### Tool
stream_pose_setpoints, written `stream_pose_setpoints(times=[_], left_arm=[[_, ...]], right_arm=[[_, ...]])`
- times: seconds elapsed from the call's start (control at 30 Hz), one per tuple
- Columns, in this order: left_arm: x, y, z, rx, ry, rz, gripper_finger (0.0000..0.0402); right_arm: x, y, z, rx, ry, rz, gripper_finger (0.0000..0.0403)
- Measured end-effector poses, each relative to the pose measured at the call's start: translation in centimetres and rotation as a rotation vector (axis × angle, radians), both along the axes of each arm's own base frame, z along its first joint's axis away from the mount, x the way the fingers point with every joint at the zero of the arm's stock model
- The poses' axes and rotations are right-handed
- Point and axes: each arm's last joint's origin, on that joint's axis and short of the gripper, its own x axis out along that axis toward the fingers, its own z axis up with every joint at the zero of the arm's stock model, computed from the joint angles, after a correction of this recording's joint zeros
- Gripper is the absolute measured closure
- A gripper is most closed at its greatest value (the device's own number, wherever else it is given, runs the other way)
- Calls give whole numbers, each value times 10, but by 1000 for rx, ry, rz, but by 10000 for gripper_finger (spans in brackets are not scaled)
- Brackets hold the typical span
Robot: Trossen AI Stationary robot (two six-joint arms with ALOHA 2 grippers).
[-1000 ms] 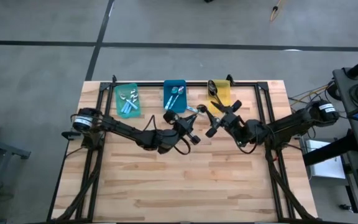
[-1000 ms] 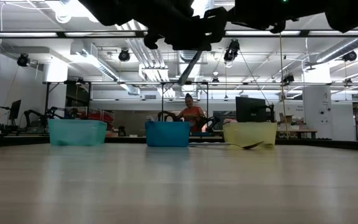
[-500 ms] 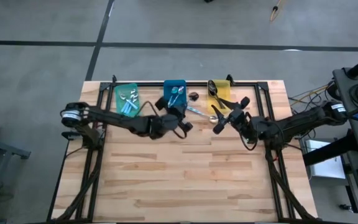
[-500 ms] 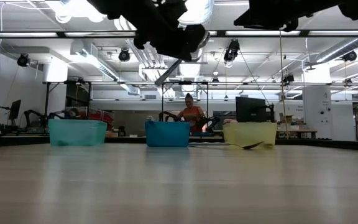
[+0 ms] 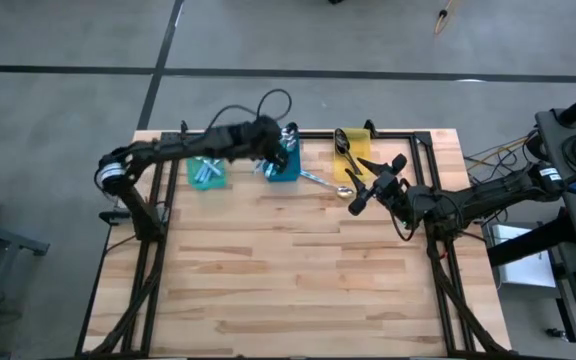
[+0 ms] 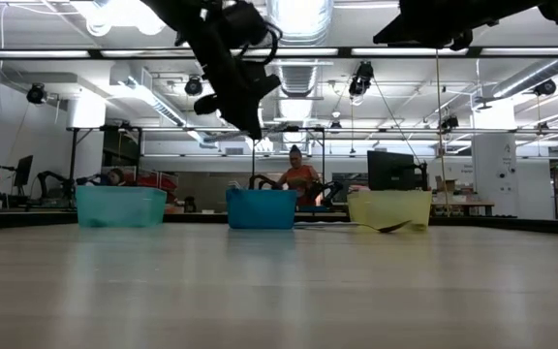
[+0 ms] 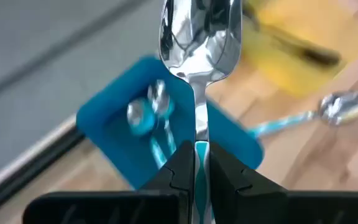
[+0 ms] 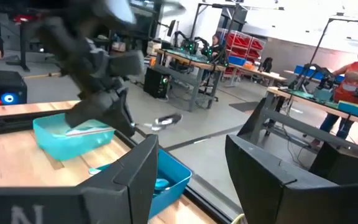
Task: Sort silverware by color (type)
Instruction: Put the white-blue spoon into the blue bin
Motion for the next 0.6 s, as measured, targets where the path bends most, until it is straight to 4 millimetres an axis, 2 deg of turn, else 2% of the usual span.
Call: stream_pose_setpoints(times=[0.17, 0.3, 0.6], left_arm=[[-5, 32, 3, -224, 89, -26, 393], [-4, 48, 0, -335, 183, -5, 393], [24, 66, -10, -432, 293, -12, 393]], right_arm=[[1, 0, -1, -3, 9, 0, 231], [1, 0, -1, -4, 11, 1, 236], [1, 0, -2, -15, 31, 1, 239]])
